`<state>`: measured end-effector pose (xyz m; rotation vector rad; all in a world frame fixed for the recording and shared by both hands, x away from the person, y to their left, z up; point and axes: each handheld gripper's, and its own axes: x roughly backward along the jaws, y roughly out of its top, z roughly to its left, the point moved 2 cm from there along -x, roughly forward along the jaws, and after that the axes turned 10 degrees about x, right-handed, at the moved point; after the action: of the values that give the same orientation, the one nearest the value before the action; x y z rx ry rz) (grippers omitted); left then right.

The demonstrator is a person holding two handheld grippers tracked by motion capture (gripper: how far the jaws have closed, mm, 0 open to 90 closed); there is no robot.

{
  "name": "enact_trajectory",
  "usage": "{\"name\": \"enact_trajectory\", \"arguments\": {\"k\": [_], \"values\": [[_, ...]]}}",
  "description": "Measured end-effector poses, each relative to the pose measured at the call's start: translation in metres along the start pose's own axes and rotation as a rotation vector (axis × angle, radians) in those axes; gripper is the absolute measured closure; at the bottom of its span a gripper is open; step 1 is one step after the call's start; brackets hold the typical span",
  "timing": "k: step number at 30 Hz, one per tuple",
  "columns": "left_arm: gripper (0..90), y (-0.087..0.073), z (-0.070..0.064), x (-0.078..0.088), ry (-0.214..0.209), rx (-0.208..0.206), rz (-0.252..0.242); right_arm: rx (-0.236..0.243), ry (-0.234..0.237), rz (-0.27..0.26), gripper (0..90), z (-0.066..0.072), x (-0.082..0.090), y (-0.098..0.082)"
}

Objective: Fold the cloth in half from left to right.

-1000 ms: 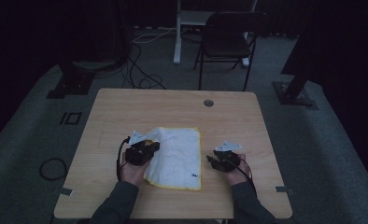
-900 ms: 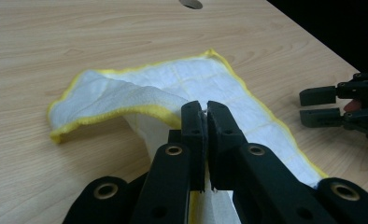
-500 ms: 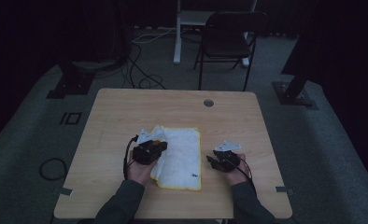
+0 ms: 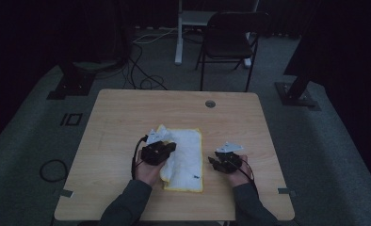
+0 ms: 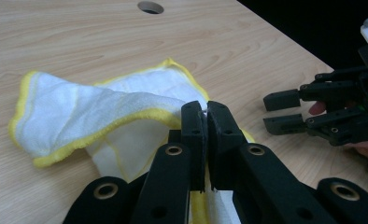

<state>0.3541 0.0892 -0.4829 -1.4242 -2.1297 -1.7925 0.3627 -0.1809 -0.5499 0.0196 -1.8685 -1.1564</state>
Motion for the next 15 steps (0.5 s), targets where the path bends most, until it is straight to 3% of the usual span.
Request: {"name": "enact_trajectory", "arguments": {"k": [15], "values": [[87.1, 0.0004, -0.0102, -0.0103, -0.032, -0.023, 0.015, -0.001, 0.000, -0.002, 58.3, -0.0005, 0.0002, 0.0000]]}}
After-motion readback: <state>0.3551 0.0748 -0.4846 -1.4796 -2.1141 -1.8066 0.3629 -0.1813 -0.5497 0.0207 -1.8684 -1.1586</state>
